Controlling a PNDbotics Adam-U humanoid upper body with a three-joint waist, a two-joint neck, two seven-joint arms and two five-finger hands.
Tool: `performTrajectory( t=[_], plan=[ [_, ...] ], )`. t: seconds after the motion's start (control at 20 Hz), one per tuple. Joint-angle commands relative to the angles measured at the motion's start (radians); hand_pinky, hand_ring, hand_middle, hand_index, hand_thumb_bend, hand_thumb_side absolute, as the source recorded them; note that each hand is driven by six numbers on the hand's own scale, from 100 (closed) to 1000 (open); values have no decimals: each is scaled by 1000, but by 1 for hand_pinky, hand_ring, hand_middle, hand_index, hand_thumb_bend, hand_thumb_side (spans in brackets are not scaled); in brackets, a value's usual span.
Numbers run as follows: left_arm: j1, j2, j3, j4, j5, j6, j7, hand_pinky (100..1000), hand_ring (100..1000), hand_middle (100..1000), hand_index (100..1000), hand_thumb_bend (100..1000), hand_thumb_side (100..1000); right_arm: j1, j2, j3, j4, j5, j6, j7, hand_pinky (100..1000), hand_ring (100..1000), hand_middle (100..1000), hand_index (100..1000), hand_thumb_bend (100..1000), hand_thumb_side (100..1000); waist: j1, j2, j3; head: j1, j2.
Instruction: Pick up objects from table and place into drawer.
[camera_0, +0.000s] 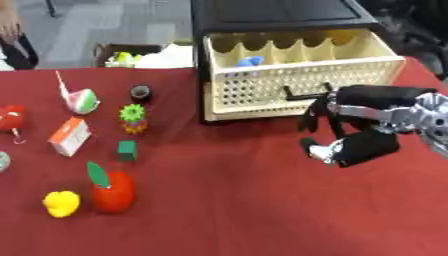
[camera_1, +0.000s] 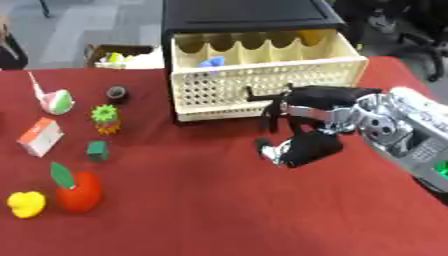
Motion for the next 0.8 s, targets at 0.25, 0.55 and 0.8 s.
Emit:
performTrajectory(
  t=[0.25, 0.55, 0.8],
  plan=[
    [-3, 6, 8, -17, 5, 0, 5, 474, 585, 596, 770, 100, 819, -19, -12, -15, -5, 12, 41, -6, 130, 457, 659, 830, 100, 720, 1, -11, 4, -6, -21],
    [0, 3, 8, -17, 7, 0, 5, 472, 584, 596, 769, 100, 821, -31, -6, -19, -5, 38, 73, -5, 127, 455, 665, 830, 100, 728, 0, -9, 8, -5, -26],
    [3, 0, 9, -17, 7, 0, 4, 469, 583, 594, 766, 100, 822, -33, -2, -27, -5, 71, 111, 5, 128, 456, 670, 831, 100, 731, -2, -5, 12, -4, -33]
  ],
)
